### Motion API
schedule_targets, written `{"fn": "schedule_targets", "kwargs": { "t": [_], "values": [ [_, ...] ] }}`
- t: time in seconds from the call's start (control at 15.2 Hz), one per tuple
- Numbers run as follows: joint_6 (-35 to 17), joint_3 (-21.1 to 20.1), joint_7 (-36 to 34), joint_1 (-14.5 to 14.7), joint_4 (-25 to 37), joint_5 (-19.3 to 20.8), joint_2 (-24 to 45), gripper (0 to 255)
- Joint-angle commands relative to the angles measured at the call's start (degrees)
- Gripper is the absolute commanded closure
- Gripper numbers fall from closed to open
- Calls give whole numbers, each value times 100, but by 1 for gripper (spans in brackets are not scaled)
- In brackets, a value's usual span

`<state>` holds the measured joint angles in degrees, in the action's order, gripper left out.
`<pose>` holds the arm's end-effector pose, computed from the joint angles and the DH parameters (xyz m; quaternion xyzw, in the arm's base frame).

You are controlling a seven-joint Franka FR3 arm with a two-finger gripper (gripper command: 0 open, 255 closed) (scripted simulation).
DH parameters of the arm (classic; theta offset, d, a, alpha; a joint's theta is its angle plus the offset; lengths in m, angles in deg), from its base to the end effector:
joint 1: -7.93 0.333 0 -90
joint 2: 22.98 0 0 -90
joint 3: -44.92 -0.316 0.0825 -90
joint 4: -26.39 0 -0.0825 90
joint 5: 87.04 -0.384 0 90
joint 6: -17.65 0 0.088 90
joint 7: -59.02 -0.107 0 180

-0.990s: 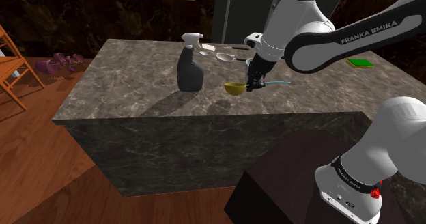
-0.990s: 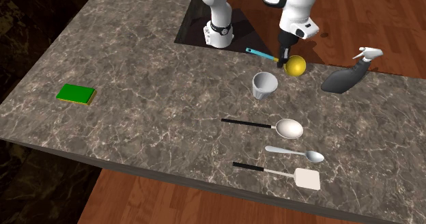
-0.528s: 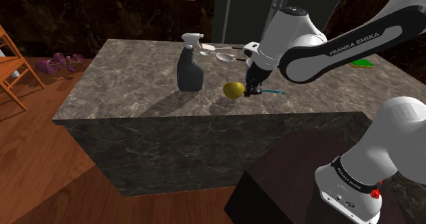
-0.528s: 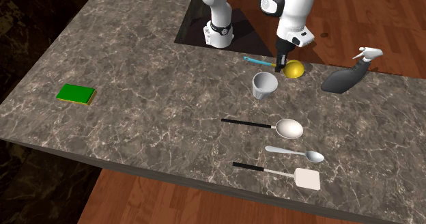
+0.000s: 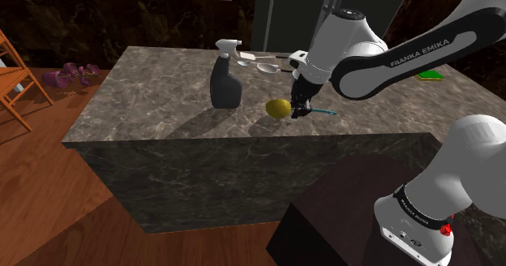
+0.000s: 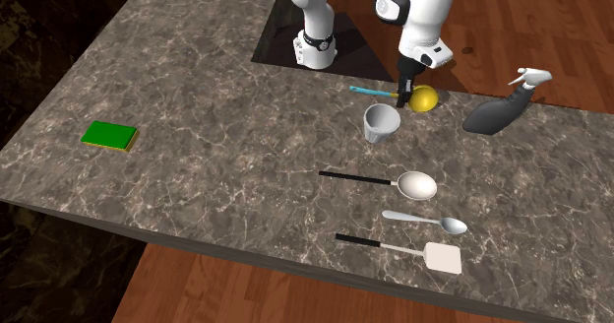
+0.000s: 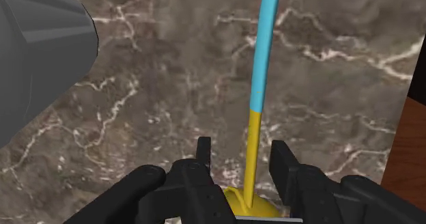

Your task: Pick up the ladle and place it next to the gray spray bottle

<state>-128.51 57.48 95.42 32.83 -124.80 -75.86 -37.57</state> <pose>0.4175 0.0964 0.3438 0.8726 0.4803 0.0735 0.0495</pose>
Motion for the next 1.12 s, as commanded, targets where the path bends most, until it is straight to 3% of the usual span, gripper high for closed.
{"fn": "schedule_targets", "kwargs": {
  "t": [0.0,0.26,0.53,1.06],
  "values": [
    [0,0,0,0,0,0,0,0],
    [0,0,0,0,0,0,0,0],
    [882,-100,-15,6,190,-8,-689,0],
    [882,-102,-14,5,190,-9,-689,0]
  ]
}}
